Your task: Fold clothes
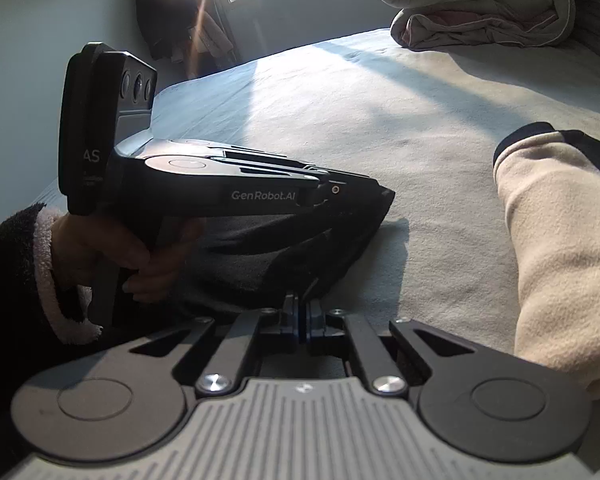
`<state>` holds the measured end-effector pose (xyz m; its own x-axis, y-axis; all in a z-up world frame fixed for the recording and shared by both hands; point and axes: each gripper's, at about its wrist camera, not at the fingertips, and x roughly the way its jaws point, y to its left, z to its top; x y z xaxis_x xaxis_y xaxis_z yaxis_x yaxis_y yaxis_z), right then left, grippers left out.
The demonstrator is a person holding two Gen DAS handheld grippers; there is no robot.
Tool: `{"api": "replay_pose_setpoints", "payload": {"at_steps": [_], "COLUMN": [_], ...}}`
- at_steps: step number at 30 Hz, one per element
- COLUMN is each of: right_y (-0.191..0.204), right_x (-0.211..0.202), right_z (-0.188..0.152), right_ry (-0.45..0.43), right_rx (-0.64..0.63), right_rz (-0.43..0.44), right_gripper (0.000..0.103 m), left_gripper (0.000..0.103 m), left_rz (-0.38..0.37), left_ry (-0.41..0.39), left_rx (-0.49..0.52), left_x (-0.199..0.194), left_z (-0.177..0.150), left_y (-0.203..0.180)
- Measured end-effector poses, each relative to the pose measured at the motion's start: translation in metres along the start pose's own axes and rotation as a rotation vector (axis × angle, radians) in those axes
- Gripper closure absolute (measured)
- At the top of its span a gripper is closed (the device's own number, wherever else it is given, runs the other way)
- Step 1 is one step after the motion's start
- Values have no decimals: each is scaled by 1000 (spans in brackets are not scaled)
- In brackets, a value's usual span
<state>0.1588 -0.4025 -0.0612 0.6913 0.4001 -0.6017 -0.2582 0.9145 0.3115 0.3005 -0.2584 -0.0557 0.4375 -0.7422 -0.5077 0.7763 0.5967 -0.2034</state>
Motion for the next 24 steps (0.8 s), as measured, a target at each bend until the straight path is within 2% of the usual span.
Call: {"api": "replay_pose_setpoints", "payload": {"at_steps": [3,7,9,12,16,24], "right_y": [-2,-4,-5,-5,3,17], "right_x": [-7,1,8,5,-3,-18], "right_z": [1,-1,-2,0,4,12], "right_ry": [-18,18,40,28,-4,-111], "right_rx": [5,-3,-8,-8,-42,-77], "right_rz": [-29,-67,-77,-71,-69,-91], "right_gripper": [99,99,99,96,91,90], "left_gripper": [103,102,102,102,101,100], "left_rz": [24,65,70,67,68,65], "left_ry": [-40,35,30,26,25,20], "left_rx": [-46,-35,-41,-54,-39,-49], "left_x": [0,22,24,24,24,24], "left_z": [4,-9,-12,-11,-12,-13], "left_y": [6,5,5,5,3,5]}}
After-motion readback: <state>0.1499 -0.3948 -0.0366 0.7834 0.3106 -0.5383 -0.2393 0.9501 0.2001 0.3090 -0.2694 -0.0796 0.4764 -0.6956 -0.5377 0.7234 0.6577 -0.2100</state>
